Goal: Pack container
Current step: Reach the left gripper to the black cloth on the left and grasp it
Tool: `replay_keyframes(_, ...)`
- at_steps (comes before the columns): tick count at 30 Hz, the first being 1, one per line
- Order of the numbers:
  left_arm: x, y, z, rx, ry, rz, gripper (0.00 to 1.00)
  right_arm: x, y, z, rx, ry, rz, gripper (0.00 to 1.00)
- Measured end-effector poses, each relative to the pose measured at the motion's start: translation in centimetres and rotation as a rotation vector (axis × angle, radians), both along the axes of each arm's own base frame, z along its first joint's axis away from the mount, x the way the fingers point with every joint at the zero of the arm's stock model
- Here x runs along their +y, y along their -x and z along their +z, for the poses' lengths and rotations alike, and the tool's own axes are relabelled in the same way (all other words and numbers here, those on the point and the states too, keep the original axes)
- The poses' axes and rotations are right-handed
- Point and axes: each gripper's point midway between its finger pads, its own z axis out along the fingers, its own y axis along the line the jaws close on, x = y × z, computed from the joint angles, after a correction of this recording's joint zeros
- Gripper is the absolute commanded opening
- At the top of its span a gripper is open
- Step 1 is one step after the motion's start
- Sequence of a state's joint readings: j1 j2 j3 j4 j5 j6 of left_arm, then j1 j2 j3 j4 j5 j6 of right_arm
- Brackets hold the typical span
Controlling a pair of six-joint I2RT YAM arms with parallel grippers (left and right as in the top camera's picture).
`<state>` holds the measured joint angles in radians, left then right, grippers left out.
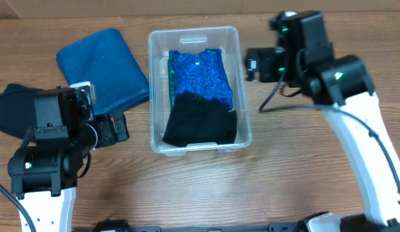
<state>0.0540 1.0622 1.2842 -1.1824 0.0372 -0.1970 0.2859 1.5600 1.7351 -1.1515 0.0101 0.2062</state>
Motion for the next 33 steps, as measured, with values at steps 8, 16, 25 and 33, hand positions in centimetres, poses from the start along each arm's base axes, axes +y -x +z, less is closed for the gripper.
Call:
replay_keyframes(8,12.4,-2.6,-1.3,-0.045,0.093,0.525,1.0,-8.9,1.1,-7.3,0.233,0.022,-0.244,1.0)
replay_keyframes(16,27.0,-2.0,-10.5,0.022,0.274,0.945,1.0,-9.0,1.4,-8.7,0.258,0.025,-0.246,1.0)
replay_keyframes(25,30.4,-5.5,-22.1,0.05,0.499,0.876,1.0,-9.0,1.3,-8.7,0.255,0.025,-0.246,1.0)
replay_keyframes(33,29.9,-8.2,-23.7,0.005,0.557,0.784,0.06,-8.9,1.5,-8.8,0.261,0.023,-0.244,1.0)
